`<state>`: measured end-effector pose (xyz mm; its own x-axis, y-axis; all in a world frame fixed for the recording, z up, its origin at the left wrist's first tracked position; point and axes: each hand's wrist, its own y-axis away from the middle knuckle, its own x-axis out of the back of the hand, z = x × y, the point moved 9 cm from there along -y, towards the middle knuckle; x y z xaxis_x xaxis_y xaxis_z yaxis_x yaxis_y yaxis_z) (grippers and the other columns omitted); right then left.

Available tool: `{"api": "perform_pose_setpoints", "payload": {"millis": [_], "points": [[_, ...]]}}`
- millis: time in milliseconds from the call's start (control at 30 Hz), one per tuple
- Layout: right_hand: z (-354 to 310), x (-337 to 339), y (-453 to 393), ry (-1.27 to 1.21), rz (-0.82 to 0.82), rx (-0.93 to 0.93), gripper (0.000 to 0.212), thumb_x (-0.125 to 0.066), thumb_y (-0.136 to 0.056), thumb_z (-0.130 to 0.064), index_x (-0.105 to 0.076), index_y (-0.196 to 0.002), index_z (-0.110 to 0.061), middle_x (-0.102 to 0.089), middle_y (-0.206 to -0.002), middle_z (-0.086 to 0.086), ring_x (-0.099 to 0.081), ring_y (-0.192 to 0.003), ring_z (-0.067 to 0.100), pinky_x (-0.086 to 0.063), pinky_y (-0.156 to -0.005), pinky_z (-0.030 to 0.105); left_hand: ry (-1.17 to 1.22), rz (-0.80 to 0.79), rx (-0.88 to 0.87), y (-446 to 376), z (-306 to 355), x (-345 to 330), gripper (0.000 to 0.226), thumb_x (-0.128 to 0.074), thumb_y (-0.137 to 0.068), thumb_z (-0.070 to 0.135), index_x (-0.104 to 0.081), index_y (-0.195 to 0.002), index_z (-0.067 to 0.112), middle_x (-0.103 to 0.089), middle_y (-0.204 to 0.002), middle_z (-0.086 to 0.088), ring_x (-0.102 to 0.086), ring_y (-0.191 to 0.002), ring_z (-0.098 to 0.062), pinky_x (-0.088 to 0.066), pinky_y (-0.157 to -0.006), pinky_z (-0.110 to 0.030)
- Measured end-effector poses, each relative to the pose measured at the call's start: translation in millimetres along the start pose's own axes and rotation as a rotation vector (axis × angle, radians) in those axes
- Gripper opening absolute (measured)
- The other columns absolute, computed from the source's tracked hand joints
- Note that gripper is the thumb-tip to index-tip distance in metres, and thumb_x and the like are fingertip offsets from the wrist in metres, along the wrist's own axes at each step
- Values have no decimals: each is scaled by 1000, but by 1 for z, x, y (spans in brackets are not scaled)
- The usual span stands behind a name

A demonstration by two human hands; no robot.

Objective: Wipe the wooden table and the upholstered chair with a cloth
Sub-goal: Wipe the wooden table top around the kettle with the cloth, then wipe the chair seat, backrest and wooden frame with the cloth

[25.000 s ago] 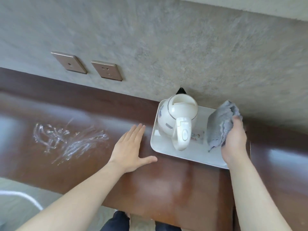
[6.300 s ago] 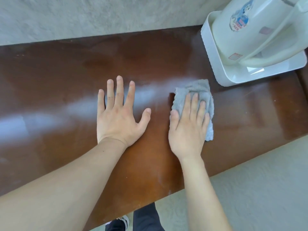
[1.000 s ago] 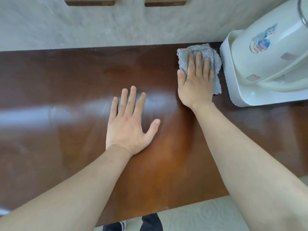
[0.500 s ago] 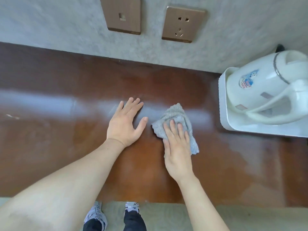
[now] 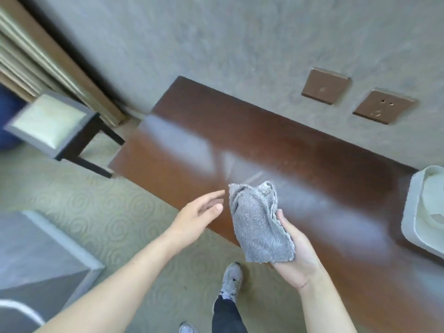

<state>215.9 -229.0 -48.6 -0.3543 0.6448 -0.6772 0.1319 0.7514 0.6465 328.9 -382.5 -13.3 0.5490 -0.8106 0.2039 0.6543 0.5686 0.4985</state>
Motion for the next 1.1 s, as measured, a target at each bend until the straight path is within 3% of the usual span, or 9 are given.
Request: {"api": "perform_pose_setpoints", "payload": {"millis": [200, 367, 467, 600, 733, 800, 867, 1000, 1100], "points": [[113, -116, 39, 174, -299, -265, 57, -61, -94, -45, -57, -138, -9, -58, -139, 18, -57, -126, 32, -44, -105, 46, 426, 238, 196, 166, -54, 93, 59, -64, -85, 36, -47, -142, 34, -65, -132, 0, -68, -116, -19, -53, -101, -41], [230, -171, 108, 418, -522, -441, 58, -72, -88, -39, -60, -134, -7, -63, -130, 18, -62, -117, 31, -47, -101, 45, 517, 486, 60, 303, -102, 124, 24, -67, -93, 10, -70, -116, 14, -72, -107, -3, -65, -96, -15, -55, -88, -32], [297, -179, 151, 558, -563, -477, 54, -67, -91, -39, -58, -136, -10, -61, -134, 16, -60, -119, 30, -47, -101, 44, 402, 718, -11, 397, -143, 134, 11, -74, -88, 5, -66, -88, 12, -69, -88, 5, -62, -86, -13, -52, -81, -24], [381, -176, 198, 698, -552, -464, 47, -51, -101, -42, -55, -139, -15, -56, -141, 16, -53, -130, 33, -42, -110, 50, 275, 931, -70, 526, -183, 131, 34, -78, -84, 1, -50, -74, 17, -72, -106, 6, -71, -100, -11, -54, -86, -28], [454, -181, 237, 735, -534, -463, 45, -47, -102, -39, -57, -137, -13, -58, -139, 17, -56, -128, 34, -51, -100, 46, -78, 1169, -30, 639, -204, 119, 31, -80, -78, 37, -50, -75, 28, -60, -66, 6, -54, -58, -11, -46, -60, -28], [488, -188, 259, 714, -557, -513, 49, -47, -101, -40, -54, -139, -9, -56, -140, 20, -56, -127, 34, -52, -97, 45, -224, 1295, -60, 682, -206, 112, 34, -84, -78, 29, -50, -76, 29, -48, -59, 3, -46, -56, -11, -39, -56, -23], [516, -195, 279, 687, -585, -587, 53, -48, -101, -40, -52, -140, -6, -56, -140, 22, -55, -128, 35, -51, -99, 46, -298, 1339, -87, 707, -208, 101, 32, -86, -79, 21, -55, -78, 28, -44, -60, 3, -44, -57, -10, -38, -56, -20], [561, -210, 315, 636, -704, -779, 57, -44, -104, -49, -56, -137, -5, -59, -136, 21, -56, -127, 33, -43, -106, 47, -331, 1192, -111, 717, -219, 78, 15, -79, -86, 31, -66, -93, 27, -51, -73, 13, -50, -69, -3, -41, -64, -16], [581, -214, 326, 679, -769, -859, 56, -48, -103, -47, -55, -138, -5, -59, -136, 20, -54, -129, 33, -39, -110, 48, -120, 1207, -37, 730, -241, 71, 19, -66, -94, 44, -74, -102, 28, -65, -83, 14, -63, -80, -8, -48, -70, -19]]}}
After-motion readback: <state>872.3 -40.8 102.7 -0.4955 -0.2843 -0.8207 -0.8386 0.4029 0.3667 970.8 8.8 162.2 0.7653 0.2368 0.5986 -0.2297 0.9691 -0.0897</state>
